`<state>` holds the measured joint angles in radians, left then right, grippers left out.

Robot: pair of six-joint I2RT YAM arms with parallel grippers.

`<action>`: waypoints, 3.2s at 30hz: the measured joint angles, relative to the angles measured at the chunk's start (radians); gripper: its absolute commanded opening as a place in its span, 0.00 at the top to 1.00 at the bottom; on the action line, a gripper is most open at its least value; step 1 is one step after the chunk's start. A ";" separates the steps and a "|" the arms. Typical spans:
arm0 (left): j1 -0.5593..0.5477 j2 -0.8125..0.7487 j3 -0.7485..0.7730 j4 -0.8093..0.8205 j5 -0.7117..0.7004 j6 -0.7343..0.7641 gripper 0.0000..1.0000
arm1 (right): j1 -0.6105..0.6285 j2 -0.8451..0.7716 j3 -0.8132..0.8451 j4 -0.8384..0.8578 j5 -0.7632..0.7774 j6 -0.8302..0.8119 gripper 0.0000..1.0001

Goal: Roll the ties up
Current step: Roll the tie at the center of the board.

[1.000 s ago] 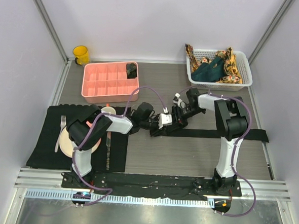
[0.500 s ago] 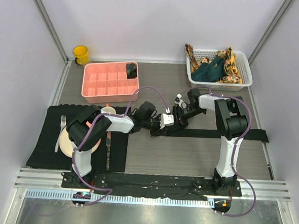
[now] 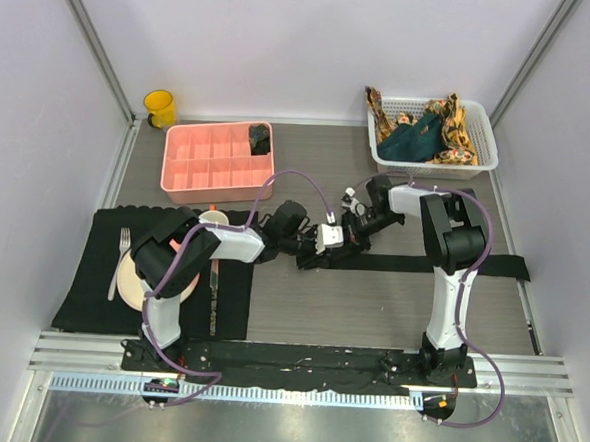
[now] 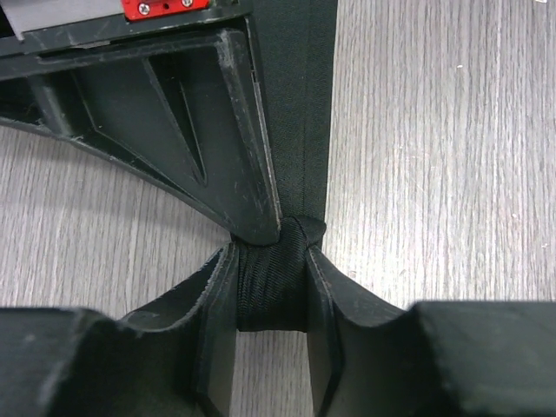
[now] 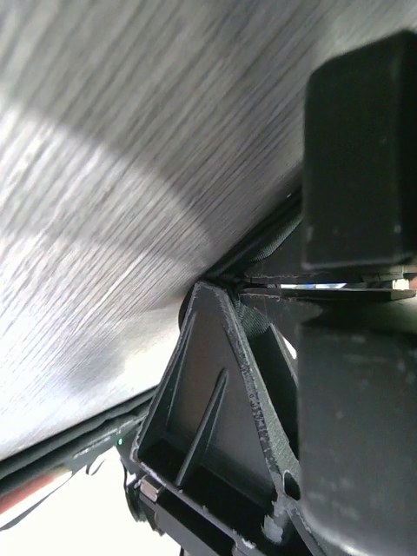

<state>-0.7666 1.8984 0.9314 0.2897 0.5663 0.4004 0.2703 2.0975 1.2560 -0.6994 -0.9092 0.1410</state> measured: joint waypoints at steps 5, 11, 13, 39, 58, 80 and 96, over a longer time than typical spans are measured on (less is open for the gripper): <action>0.003 -0.002 -0.002 0.001 -0.006 0.004 0.29 | 0.011 0.000 0.045 -0.042 0.060 -0.039 0.99; 0.047 -0.012 -0.039 0.031 0.055 -0.019 0.30 | 0.021 0.000 0.049 -0.063 0.109 -0.091 0.99; 0.062 -0.016 -0.053 0.046 0.080 -0.026 0.32 | 0.021 -0.001 0.038 -0.061 0.108 -0.098 0.99; 0.057 -0.005 -0.043 0.047 0.175 -0.133 0.55 | 0.017 -0.012 0.005 -0.034 0.103 -0.058 0.99; -0.041 0.011 0.071 -0.074 -0.024 -0.129 0.64 | 0.012 -0.025 -0.015 -0.014 0.105 -0.036 0.99; -0.118 0.065 0.208 -0.225 -0.214 0.009 0.81 | -0.100 -0.082 0.001 -0.030 0.056 -0.005 0.60; -0.122 0.070 0.220 -0.243 -0.225 0.000 0.81 | -0.076 -0.128 -0.045 -0.028 0.076 0.008 0.53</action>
<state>-0.8883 1.9682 1.1519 0.0471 0.3412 0.4004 0.1940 1.9697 1.2114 -0.7277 -0.8330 0.1490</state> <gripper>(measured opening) 0.319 0.421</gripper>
